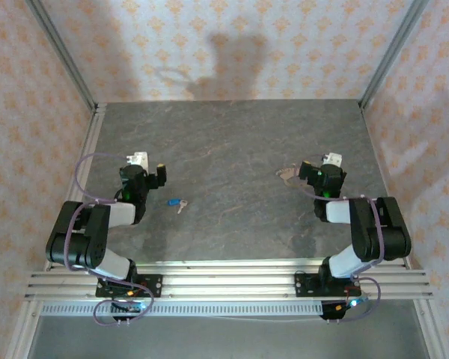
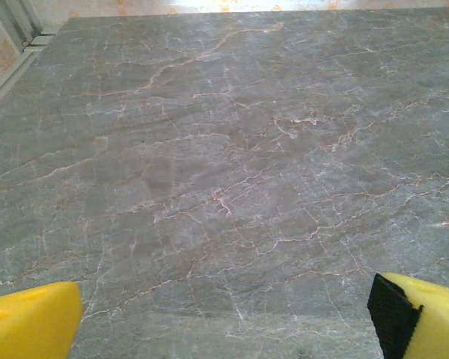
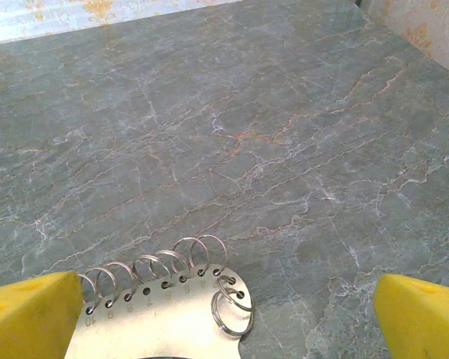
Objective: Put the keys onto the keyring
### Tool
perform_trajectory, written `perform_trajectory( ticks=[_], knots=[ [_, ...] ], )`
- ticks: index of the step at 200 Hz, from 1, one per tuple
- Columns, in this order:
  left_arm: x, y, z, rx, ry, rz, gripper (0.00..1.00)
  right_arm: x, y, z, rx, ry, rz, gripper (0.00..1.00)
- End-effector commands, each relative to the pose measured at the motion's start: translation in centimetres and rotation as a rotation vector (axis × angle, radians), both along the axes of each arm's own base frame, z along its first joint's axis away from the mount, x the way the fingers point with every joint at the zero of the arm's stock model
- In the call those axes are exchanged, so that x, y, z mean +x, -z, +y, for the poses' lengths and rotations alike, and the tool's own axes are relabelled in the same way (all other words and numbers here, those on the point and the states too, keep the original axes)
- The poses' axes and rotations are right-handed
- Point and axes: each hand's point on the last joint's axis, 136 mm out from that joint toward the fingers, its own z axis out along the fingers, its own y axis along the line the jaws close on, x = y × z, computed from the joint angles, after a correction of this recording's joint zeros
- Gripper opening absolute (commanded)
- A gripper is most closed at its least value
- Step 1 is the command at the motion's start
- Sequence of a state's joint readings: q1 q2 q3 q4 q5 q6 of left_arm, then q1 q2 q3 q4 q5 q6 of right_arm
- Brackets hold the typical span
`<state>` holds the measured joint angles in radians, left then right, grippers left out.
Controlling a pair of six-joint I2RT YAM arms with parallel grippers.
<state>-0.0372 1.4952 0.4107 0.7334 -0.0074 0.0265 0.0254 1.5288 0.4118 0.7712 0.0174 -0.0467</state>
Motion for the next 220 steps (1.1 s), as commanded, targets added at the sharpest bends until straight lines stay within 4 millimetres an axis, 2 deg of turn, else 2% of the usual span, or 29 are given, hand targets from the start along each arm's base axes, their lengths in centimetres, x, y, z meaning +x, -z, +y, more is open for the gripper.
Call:
perform_trajectory(
  ticks=[1,178,188,202,220],
  knots=[
    [0.5,-0.7,0.5,0.003,-0.022,-0.02,1.0,0.3,-0.6,0.1,-0.006,-0.009,-0.018,0.99],
    [0.7,-0.8,0.7,-0.006,-0.03,-0.009,0.99,0.3,-0.8,-0.3,0.019,-0.007,-0.027,0.99],
    [0.9,-1.5,0.9,-0.003,-0.043,0.006,0.99,0.2,-1.3,-0.6,0.019,0.016,-0.023,0.99],
    [1.3,-2.7,1.3,-0.008,-0.072,0.089,0.99,0.0,-3.7,-1.0,0.014,0.04,-0.031,0.99],
    [1.8,-4.4,0.7,-0.03,-0.049,0.152,0.96,-0.5,-6.2,-1.4,0.063,0.091,0.017,0.99]
  ],
)
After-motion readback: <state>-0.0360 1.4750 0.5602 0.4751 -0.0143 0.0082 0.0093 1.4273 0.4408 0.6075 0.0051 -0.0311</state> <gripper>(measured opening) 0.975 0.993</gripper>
